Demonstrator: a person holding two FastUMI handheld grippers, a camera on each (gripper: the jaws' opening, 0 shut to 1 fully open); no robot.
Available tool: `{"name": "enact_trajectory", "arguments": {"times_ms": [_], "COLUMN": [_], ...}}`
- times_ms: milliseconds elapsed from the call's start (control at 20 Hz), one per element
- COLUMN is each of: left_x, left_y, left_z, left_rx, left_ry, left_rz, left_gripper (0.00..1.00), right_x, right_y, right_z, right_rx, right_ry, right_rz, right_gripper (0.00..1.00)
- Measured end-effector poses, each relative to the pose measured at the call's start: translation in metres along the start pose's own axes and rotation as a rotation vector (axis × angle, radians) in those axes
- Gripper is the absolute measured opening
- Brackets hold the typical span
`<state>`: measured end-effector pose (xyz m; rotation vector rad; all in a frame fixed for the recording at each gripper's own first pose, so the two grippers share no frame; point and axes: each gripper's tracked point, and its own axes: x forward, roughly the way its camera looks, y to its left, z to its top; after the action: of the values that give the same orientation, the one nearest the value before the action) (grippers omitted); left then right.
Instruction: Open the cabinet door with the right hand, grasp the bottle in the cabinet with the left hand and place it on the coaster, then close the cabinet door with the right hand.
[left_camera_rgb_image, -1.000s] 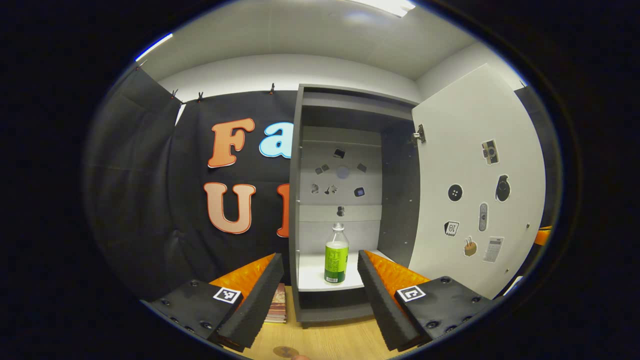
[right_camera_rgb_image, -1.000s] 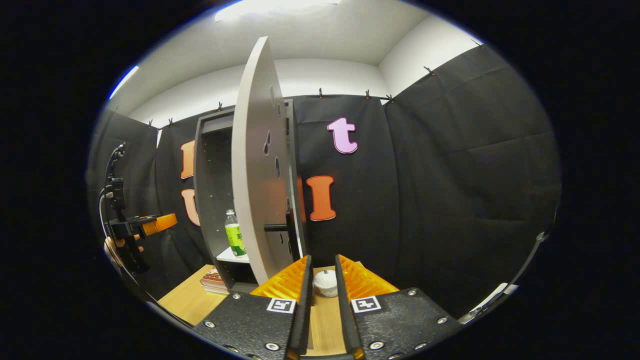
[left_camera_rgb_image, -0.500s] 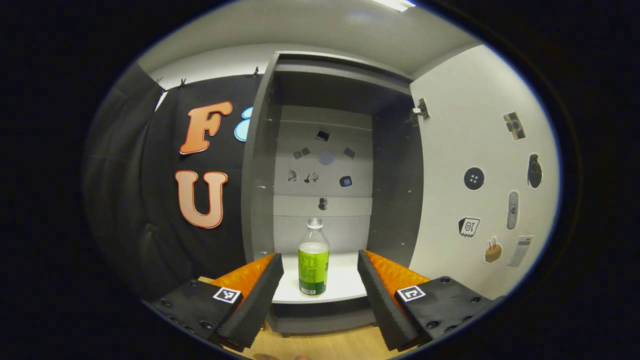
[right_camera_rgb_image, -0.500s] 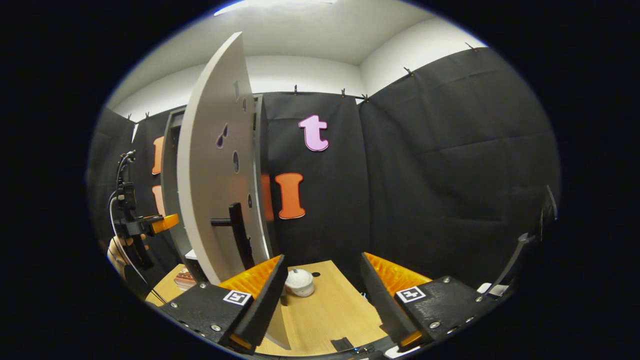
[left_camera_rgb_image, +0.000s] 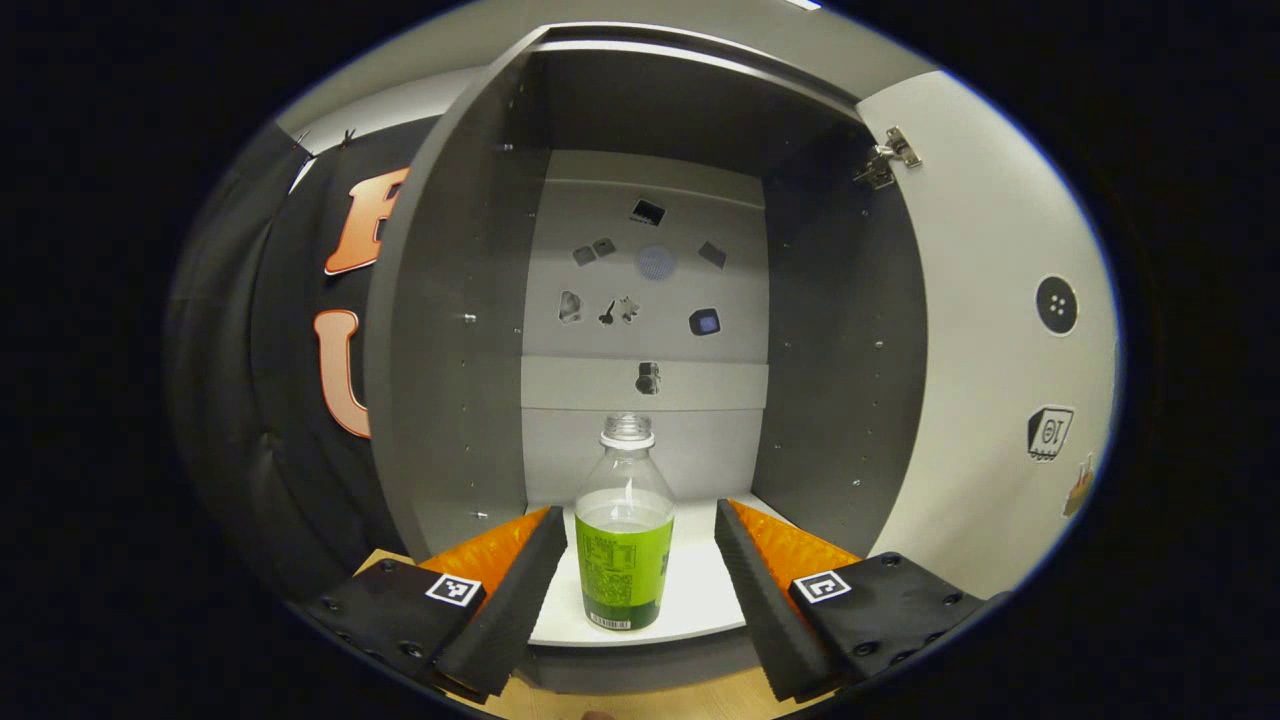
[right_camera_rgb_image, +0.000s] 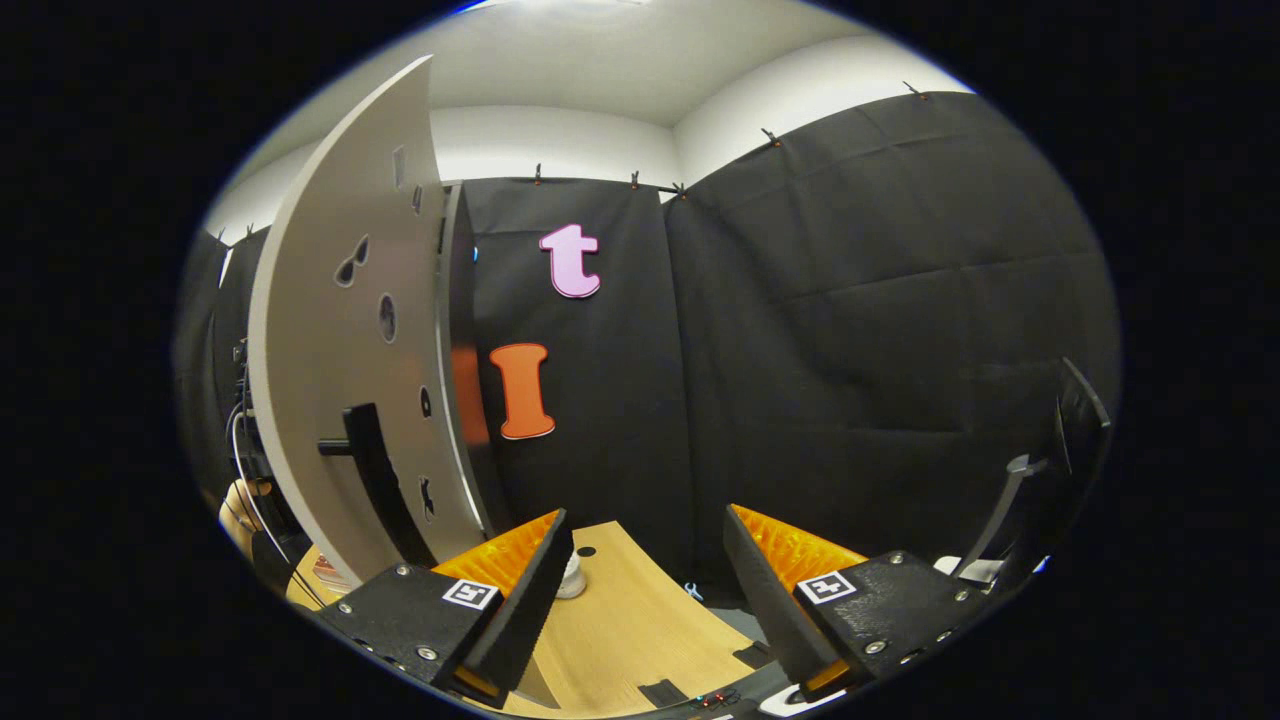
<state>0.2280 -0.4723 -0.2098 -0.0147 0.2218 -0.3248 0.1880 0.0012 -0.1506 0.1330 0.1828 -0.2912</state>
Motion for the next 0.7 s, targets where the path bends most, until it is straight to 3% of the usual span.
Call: {"name": "enact_trajectory", "arguments": {"times_ms": [450,550,700], "left_x": [0.048,0.05,0.042], "left_y": [0.009,0.012,0.011], "left_z": [-0.036,-0.036,-0.036], "left_rx": [-0.027,-0.026,-0.033], "left_ry": [0.07,0.064,0.067], "left_rz": [0.01,0.021,0.011], "left_gripper": [0.98,0.86,0.82], "right_x": [0.0,0.001,0.003], "right_y": [-0.008,-0.008,-0.007], "right_z": [-0.006,-0.006,-0.005], "right_rx": [0.004,0.003,0.003], "right_ry": [0.026,0.024,0.026], "right_rz": [-0.058,-0.06,-0.057], "right_gripper": [0.93,0.93,0.93]}}
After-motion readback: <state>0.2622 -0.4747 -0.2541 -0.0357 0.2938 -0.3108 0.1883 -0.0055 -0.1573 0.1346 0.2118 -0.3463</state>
